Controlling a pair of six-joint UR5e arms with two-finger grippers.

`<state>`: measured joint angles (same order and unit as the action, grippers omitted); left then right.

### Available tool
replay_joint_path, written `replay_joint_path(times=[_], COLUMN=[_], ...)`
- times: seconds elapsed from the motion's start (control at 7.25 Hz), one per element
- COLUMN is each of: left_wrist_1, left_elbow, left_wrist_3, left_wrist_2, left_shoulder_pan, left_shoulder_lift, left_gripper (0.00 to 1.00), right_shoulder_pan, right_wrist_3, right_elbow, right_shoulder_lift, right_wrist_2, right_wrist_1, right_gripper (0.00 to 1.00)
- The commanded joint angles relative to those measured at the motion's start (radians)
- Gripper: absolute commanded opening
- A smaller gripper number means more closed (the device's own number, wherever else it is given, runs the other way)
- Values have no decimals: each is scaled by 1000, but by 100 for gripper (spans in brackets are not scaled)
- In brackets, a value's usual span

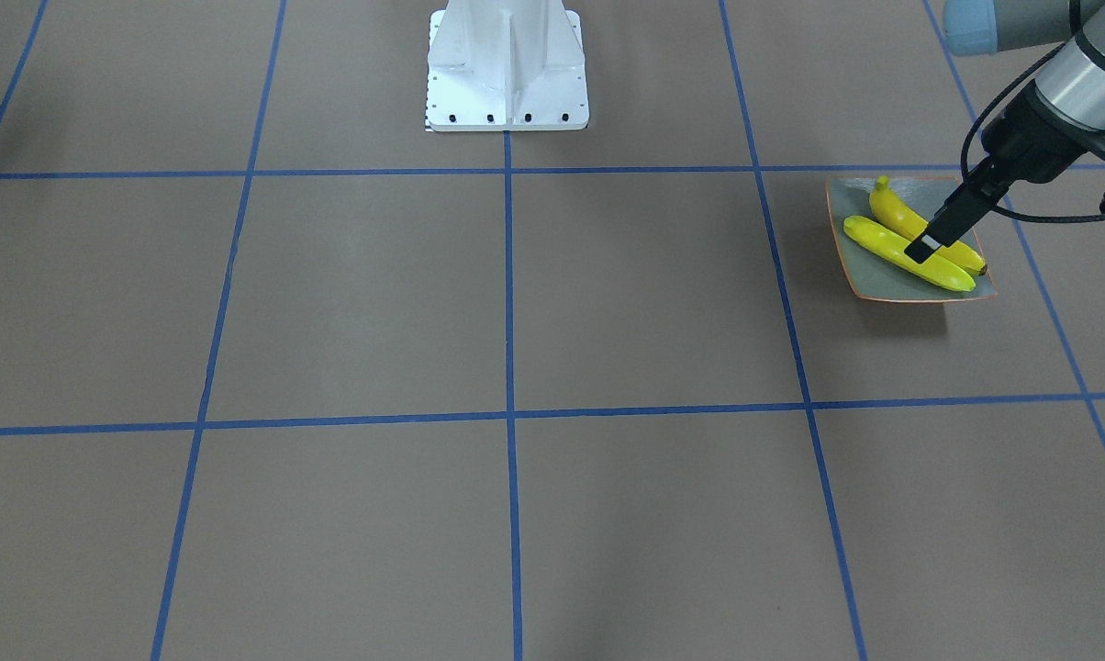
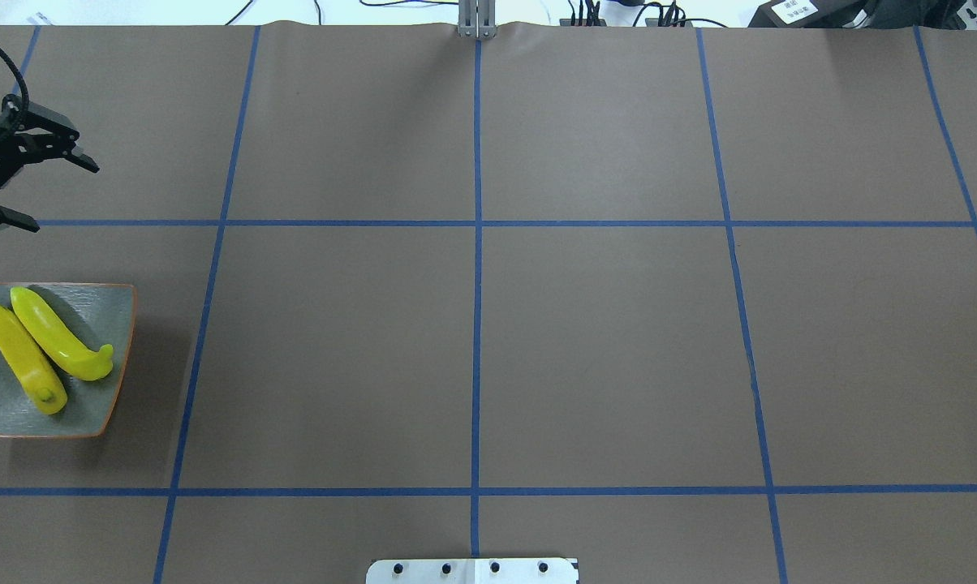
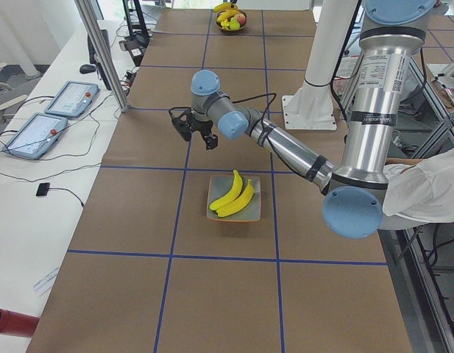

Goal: Transfer all bananas from basket to plate

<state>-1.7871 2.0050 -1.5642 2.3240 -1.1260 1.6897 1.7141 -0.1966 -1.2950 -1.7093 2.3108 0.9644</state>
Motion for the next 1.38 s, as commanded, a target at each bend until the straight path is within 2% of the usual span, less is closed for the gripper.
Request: replay_joint_path(times=[0.0,0.14,0.55,0.69,0.83,0.97,1.1,1.24], left_wrist_1=[-5,-6,-11,-11,-11,-12,-12,-12], left_elbow=[1,0,0,0,-2,-11,-37,-52], left_wrist_3=[-20,-22,-36,-36,-37,-62,-113,-169], left_wrist_2=[0,0,0,0,0,0,0,0], left_shoulder_pan=[2,2,2,3,5,5,9,11], left_shoulder_lift=[5,7,8,13,31,60,115,166], left_gripper=[100,100,100,100,100,100,100,100], right_shoulder_pan=[33,50,48,39,-15,-77,-144,-219], right_wrist_3=[-32,-82,-95,-71,33,200,347,500], right_elbow=[-200,-220,-248,-295,-384,-450,-499,-509], right_shoulder_lift=[1,2,-4,5,10,10,25,80], right_wrist_2=[39,39,38,47,140,233,328,419], right_wrist_1=[235,284,295,339,396,392,390,366], right_gripper=[0,0,0,0,0,0,0,0])
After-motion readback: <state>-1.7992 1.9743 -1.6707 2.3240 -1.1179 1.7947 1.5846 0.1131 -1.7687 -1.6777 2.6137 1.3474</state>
